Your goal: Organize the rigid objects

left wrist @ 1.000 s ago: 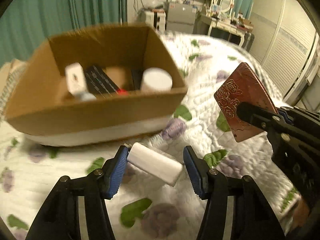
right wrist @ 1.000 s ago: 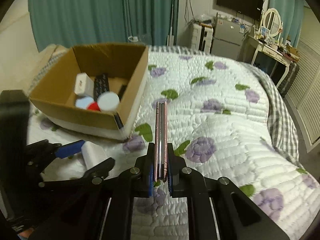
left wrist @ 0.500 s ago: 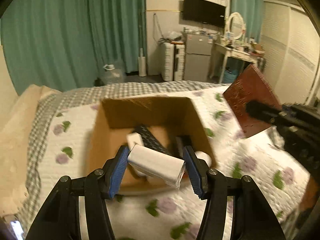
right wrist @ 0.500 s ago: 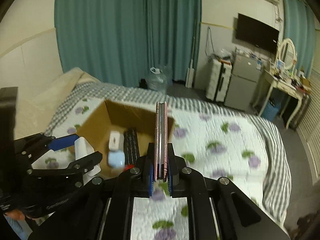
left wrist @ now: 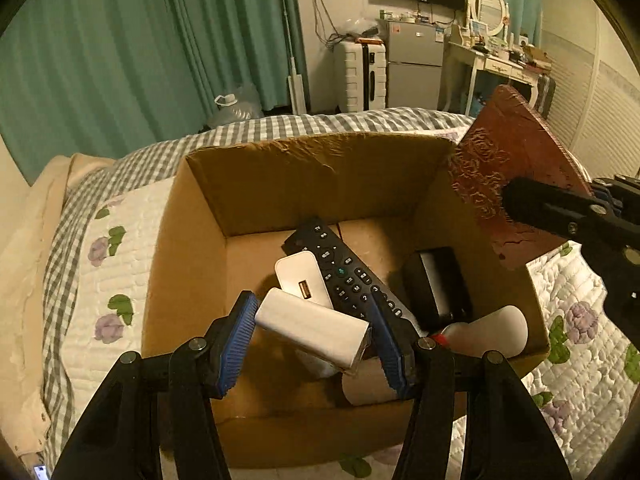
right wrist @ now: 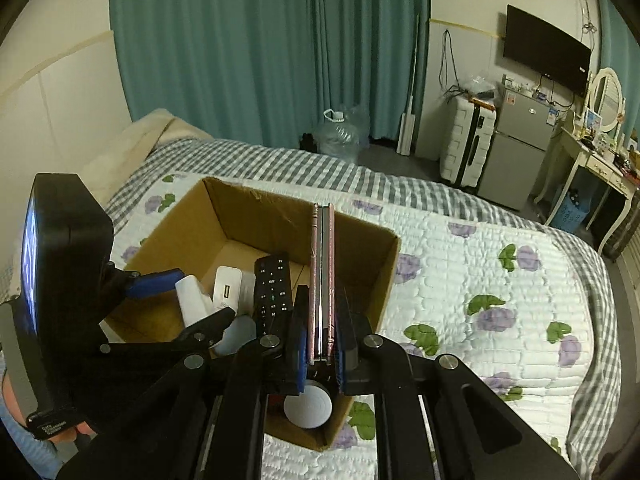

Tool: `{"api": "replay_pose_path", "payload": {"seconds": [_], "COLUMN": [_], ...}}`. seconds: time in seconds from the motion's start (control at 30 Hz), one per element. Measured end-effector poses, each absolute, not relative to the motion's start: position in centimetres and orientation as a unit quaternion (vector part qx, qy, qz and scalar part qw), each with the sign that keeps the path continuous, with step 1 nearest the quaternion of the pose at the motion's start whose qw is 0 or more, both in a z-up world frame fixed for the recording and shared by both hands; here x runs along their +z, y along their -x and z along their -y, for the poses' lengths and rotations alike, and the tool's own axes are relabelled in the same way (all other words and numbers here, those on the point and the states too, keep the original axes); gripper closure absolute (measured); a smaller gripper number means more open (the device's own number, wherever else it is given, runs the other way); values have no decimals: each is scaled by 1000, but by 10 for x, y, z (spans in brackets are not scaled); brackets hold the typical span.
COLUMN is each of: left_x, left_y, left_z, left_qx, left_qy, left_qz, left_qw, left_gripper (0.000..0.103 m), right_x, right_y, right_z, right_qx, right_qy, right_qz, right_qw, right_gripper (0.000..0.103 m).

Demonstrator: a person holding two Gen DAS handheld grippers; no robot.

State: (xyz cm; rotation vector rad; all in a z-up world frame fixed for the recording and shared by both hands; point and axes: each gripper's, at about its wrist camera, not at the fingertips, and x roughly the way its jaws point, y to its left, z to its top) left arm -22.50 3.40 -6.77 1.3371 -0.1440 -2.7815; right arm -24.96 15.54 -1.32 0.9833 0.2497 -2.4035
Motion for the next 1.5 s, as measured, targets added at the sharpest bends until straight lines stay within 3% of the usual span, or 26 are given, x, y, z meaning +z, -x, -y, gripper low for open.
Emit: {"api": "replay_pose_path", "payload": {"seconds": [0.37, 0.8, 0.83, 0.87, 0.93, 1.23, 1.5], "left_x": [-36, -38, -38, -37, -31, 40, 103], "left_y": [210, 212, 211, 210, 206, 143, 76], "left_z": [-9, 18, 19, 19, 19, 1, -10], "left_qx": [-920, -931, -932, -933, -935, -961, -979], "left_qy": [-387, -353, -352, -350, -344, -260, -183], "left_qz": [27, 10, 10, 9, 9, 19, 19], "left_qw": [49, 87, 87, 86, 88, 86, 88], "left_gripper": [41, 39, 39, 39, 39, 35, 29], "right_x": [-11, -64, -62, -59, -51, 27, 92], "right_y": [258, 294, 294, 293, 291, 235, 163], "right_z": [-149, -105, -106, -108, -113, -151, -182], "right_qx": [-885, -863, -865, -866, -873, -902, -927], "right_qy": [-369, -413, -410, -410, -403, -347, -282], "right_qz": [-88, -122, -118, -117, -109, -86, -78], "right_qw": [269, 264, 263, 260, 254, 243, 234], "right_gripper": [93, 93, 87, 71, 59, 58, 51]}}
